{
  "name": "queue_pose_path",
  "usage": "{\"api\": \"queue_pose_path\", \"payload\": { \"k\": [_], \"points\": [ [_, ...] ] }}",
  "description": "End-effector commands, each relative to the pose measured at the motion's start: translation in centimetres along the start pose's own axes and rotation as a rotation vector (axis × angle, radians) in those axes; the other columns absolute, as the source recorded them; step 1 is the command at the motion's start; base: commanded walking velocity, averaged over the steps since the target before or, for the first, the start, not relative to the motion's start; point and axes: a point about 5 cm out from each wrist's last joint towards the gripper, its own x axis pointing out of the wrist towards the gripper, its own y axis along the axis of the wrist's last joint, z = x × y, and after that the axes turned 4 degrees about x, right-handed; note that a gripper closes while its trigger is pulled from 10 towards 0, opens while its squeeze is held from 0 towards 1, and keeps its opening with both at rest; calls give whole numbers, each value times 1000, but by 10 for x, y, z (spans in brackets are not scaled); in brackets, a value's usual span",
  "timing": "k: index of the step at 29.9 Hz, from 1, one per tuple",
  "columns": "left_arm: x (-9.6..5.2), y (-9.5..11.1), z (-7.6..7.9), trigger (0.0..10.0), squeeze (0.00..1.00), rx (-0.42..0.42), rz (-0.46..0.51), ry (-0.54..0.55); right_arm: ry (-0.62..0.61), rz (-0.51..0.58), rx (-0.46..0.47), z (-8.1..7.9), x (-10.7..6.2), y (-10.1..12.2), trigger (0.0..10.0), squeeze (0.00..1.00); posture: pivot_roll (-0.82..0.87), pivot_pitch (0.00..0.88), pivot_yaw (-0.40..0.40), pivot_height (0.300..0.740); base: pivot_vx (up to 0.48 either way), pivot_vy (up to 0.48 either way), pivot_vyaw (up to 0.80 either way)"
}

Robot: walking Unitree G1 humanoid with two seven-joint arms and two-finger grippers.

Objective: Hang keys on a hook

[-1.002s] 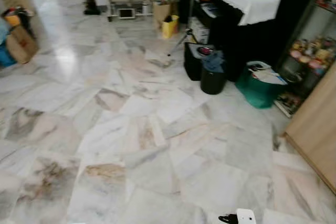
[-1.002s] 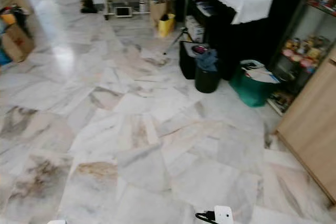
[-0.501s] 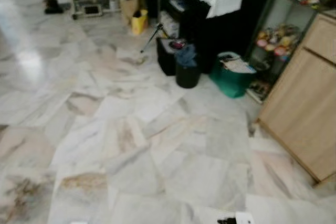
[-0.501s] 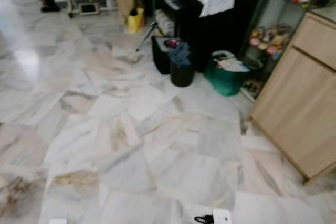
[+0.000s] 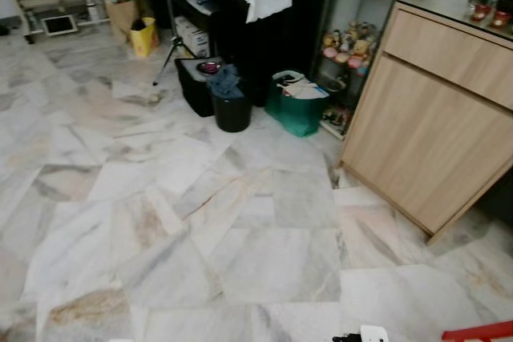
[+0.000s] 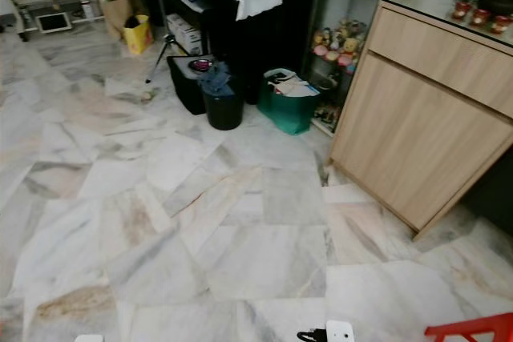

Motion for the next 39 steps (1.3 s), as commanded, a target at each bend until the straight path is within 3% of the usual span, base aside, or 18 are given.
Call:
{"api": "queue_pose_path", "payload": {
  "k": [1,11,15,39],
  "points": [
    [0,-2,-1,10000,0,25,-17,-3,-9,-2,-2,2,0,1,10000,0,5,0,-31,740,0,0,-788],
    [0,3,-4,10000,0,89,-8,1,1,0,0,-2,1,4,10000,0,14,0,-22,740,0,-48,-788],
    [0,5,-4,10000,0,80,-5,3,3,3,1,-3,1,5,10000,0,17,0,-18,740,0,-480,-788],
    [-1,4,-9,10000,0,94,-8,19,-5,7,38,-7,2,3,10000,0,44,0,-10,740,0,-53,-788]
  ]
}}
